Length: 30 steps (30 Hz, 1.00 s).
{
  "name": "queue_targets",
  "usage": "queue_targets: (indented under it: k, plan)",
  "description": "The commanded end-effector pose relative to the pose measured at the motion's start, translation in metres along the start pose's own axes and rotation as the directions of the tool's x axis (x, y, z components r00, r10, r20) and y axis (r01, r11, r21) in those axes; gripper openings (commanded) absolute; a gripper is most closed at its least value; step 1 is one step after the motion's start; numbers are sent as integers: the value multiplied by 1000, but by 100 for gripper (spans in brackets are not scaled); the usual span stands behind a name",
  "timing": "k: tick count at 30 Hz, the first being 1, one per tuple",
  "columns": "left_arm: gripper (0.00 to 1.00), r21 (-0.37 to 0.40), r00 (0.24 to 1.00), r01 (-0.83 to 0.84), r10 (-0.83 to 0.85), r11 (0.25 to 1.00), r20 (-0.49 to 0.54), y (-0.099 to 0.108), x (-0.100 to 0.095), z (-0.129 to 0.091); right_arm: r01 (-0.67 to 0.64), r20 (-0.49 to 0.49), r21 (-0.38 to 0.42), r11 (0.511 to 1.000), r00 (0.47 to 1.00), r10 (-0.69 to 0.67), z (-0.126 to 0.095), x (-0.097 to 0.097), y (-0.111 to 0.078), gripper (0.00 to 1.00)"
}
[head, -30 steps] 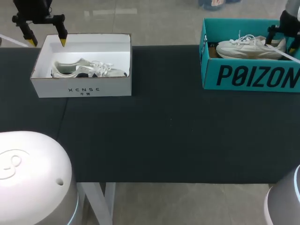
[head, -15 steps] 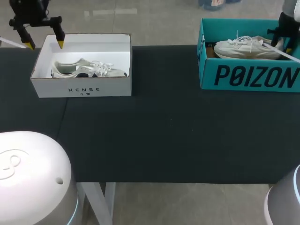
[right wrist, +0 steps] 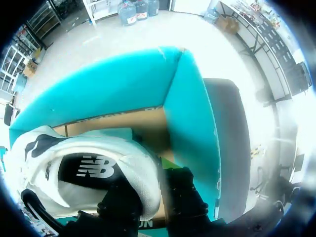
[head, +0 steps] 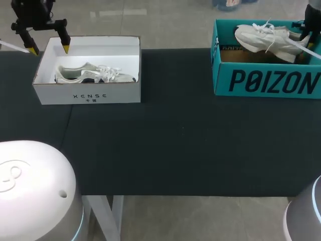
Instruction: Take the shoe out of the shoebox, open the shoe tongue, remove and reinsert the insole, then place the shoe into the shoebox
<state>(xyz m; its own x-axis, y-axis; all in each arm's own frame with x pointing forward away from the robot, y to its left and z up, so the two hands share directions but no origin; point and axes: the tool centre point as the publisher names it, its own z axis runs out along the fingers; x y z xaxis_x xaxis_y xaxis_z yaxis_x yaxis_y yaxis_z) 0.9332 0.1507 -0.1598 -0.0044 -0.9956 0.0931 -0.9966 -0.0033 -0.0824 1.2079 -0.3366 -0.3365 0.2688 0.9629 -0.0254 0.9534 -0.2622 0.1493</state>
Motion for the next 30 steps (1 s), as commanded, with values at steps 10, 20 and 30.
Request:
queue_targets:
  k: [10, 20, 30]
  plan:
    - [100, -4, 998, -55, 55, 998, -16, 6, -2, 3, 136, -62, -90, 987, 988, -142, -107, 15, -37, 0]
    - [100, -5, 997, -81, 82, 997, 9, 6, -5, 1, 195, -68, -125, 973, 977, -204, -167, 26, -84, 0]
    - [100, -10, 1000, -10, 11, 1000, 29, 5, -7, 1, 227, -75, -134, 965, 968, -238, -194, 41, -131, 0]
